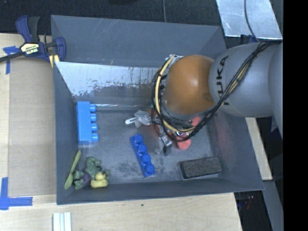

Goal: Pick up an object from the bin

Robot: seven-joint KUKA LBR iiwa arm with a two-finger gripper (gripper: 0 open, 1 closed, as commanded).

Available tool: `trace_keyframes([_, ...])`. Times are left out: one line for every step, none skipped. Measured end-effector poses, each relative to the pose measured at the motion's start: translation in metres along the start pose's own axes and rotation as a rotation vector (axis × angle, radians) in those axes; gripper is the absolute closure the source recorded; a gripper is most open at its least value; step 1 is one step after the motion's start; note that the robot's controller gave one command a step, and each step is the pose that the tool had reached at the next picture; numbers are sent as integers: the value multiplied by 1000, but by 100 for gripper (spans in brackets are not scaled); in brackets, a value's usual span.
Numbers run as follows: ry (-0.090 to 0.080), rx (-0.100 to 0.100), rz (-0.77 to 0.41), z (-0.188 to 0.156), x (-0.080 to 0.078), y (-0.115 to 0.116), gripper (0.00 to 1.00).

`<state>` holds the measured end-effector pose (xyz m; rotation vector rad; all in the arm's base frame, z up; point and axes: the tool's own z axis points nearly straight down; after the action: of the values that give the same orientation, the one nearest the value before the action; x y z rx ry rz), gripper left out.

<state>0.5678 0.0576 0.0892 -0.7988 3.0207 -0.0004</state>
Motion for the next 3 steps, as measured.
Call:
trace_keyframes([-10,3,-408,18,-10,-13,100])
trace_keyframes([-10,3,-408,18,-10,-13,100])
trace_keyframes([-13,3,-380,-57,-7,12,100])
